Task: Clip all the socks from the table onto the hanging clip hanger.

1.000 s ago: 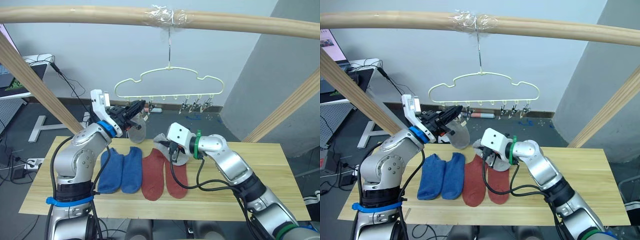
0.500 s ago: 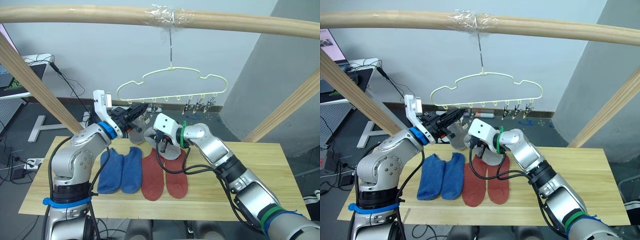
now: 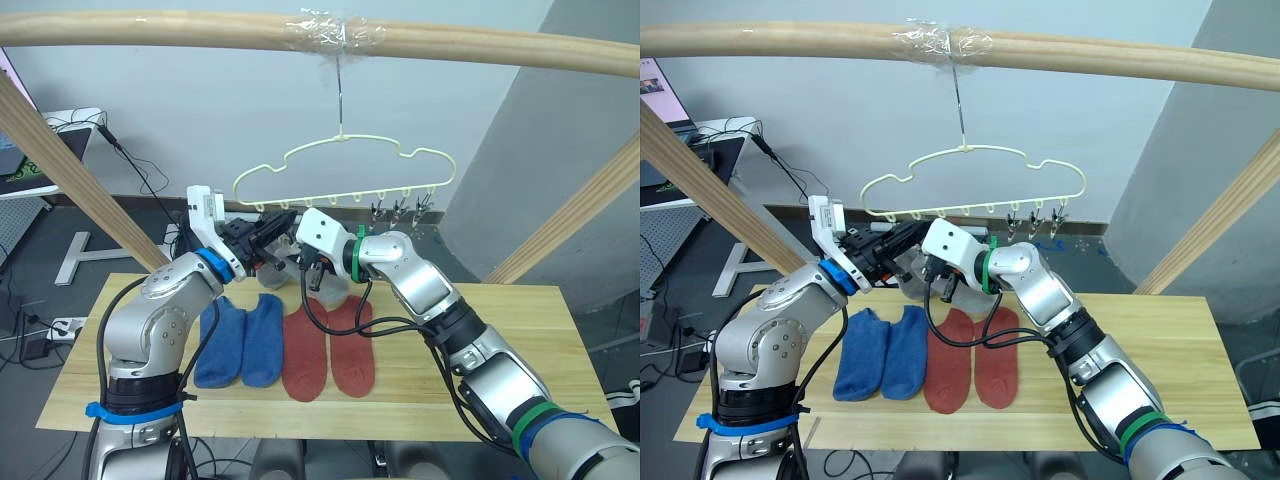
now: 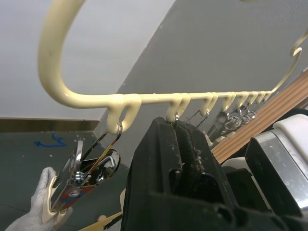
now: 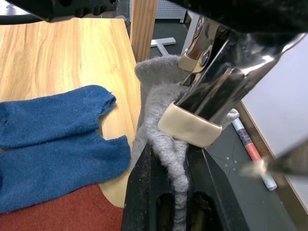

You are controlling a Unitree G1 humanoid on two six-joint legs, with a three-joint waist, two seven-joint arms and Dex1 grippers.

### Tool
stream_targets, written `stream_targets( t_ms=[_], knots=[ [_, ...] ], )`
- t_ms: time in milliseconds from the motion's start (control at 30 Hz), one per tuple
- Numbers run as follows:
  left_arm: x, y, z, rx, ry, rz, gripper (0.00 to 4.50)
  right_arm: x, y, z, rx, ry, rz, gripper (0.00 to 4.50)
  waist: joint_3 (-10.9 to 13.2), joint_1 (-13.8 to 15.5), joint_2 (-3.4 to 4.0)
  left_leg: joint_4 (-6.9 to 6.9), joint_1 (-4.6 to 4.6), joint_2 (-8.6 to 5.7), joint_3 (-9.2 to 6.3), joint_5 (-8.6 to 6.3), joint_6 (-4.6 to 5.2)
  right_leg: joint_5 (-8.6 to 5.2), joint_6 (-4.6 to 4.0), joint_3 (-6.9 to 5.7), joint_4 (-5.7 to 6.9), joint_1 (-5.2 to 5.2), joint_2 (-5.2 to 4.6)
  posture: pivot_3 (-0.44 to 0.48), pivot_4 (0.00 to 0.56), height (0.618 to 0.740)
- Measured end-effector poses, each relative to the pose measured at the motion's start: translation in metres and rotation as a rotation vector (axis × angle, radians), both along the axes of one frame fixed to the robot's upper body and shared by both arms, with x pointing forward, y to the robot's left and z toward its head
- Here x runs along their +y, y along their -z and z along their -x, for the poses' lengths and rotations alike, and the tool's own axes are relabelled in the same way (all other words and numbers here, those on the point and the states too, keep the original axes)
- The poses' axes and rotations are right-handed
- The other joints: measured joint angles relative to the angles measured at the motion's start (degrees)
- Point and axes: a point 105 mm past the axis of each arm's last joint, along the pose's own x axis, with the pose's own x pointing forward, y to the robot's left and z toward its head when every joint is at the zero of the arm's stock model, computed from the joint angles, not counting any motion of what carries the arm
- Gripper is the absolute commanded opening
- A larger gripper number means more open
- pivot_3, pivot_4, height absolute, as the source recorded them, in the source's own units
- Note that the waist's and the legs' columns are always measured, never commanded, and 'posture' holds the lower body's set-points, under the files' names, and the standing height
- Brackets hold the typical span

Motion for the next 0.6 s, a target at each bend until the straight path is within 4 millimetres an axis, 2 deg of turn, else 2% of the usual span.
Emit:
stream_targets(
  t_ms=[167, 200, 233, 467, 600],
  knots=[
    [0.0, 0.0, 0.001, -0.02, 0.002, -0.018, 0.0, 0.001, 0.0, 0.0, 0.002, 0.0, -0.002, 0.03, 0.0, 0.0, 0.0, 0.0, 0.0, 0.0, 0.0, 0.0, 0.0, 0.0, 0.0, 0.0, 0.0, 0.0, 0.0, 0.061, 0.207, 0.705],
    [0.001, 0.0, 0.001, -0.019, 0.001, -0.017, 0.56, 0.001, 0.0, 0.0, 0.004, 0.0, -0.003, 0.0, 0.0, 0.0, 0.0, 0.0, 0.0, 0.0, 0.0, 0.0, 0.0, 0.0, 0.0, 0.0, 0.0, 0.0, 0.0, 0.061, 0.207, 0.705],
    [0.001, 0.001, 0.001, -0.019, 0.002, -0.015, 0.75, 0.001, 0.0, 0.0, 0.005, 0.0, -0.003, 0.0, 0.0, -0.01, 0.0, 0.0, 0.0, 0.0, 0.0, 0.0, 0.0, 0.0, 0.0, 0.0, -0.01, 0.0, 0.0, 0.061, 0.207, 0.705],
    [0.004, 0.015, 0.006, 0.022, 0.014, -0.035, 3.0, 0.005, -0.008, 0.0, 0.02, 0.005, -0.056, 0.0, 0.0, -0.02, 0.0, -0.01, 0.0, 0.01, -0.01, 0.0, 0.0, 0.0, 0.0, -0.01, 0.01, -0.01, 0.01, 0.067, 0.207, 0.705],
    [0.007, 0.017, 0.009, 0.027, 0.02, -0.055, 3.04, 0.006, -0.01, 0.001, 0.038, 0.011, -0.076, 1.09, 0.01, 0.0, 0.01, -0.02, 0.0, 0.0, -0.01, 0.0, 0.0, 0.0, 0.0, -0.02, 0.01, -0.01, 0.01, 0.075, 0.207, 0.705]
  ],
)
